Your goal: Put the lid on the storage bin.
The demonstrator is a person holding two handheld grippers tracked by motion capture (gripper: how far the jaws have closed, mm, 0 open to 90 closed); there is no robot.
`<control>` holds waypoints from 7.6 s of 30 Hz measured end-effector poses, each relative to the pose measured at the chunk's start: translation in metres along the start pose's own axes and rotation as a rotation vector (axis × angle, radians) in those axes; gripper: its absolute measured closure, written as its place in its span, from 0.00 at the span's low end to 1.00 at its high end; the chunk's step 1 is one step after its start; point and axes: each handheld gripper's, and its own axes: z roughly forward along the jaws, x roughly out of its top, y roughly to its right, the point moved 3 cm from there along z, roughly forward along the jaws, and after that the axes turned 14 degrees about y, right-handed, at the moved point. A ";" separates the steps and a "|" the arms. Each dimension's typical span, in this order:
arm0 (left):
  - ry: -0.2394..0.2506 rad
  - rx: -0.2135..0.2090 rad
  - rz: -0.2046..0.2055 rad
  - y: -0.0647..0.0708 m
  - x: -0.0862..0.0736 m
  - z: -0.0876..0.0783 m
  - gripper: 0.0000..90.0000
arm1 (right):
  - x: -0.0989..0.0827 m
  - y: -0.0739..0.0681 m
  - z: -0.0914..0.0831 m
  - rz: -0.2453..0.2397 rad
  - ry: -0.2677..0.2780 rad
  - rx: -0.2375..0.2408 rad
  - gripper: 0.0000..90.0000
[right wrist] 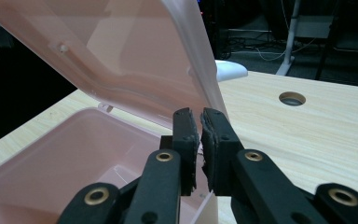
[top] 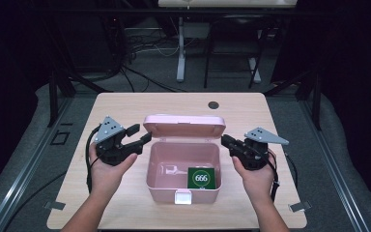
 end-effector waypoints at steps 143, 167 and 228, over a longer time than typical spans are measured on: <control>-0.136 -0.143 -0.028 0.036 -0.092 -0.062 0.74 | -0.029 0.034 0.000 0.020 -0.060 -0.099 0.63; -0.157 -0.153 -0.036 0.037 -0.099 -0.065 0.74 | -0.031 0.035 0.000 0.025 -0.062 -0.098 0.62; -0.166 -0.061 -0.084 0.010 -0.109 -0.066 0.60 | -0.035 0.037 0.002 0.025 -0.081 -0.098 0.60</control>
